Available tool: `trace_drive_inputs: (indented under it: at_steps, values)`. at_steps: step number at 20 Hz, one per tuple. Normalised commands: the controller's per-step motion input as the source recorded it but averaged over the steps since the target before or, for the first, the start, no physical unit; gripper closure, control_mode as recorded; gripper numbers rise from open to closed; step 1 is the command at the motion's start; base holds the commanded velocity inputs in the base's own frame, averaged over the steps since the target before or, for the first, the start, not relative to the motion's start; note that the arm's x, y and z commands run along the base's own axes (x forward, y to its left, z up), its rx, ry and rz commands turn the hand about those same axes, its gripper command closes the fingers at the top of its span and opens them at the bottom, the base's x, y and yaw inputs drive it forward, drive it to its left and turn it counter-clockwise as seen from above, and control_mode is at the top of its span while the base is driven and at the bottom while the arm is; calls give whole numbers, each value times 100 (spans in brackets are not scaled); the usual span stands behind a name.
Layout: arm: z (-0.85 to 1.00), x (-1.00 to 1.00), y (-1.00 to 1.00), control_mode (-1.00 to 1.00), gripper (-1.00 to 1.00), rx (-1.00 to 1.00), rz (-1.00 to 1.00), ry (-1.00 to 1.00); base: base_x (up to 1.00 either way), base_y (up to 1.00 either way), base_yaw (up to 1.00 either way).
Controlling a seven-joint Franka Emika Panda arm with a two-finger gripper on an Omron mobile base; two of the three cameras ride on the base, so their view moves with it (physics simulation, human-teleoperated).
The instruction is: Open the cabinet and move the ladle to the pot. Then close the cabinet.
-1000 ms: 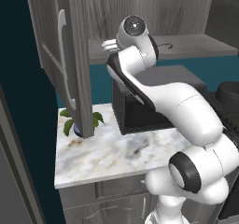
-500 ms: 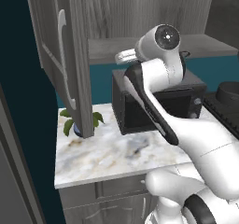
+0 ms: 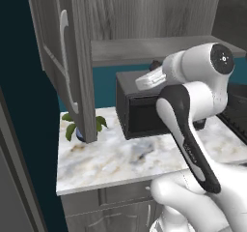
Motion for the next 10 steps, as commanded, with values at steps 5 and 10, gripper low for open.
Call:
trace_drive_inputs:
  at_steps: [5, 10]
  values:
    - [0, -71, -3, -100, 100, -4, 2, 0, 0, 0, 0]
    - [1, -58, -17, -100, 100, -4, -1, 0, 0, 0, 0]
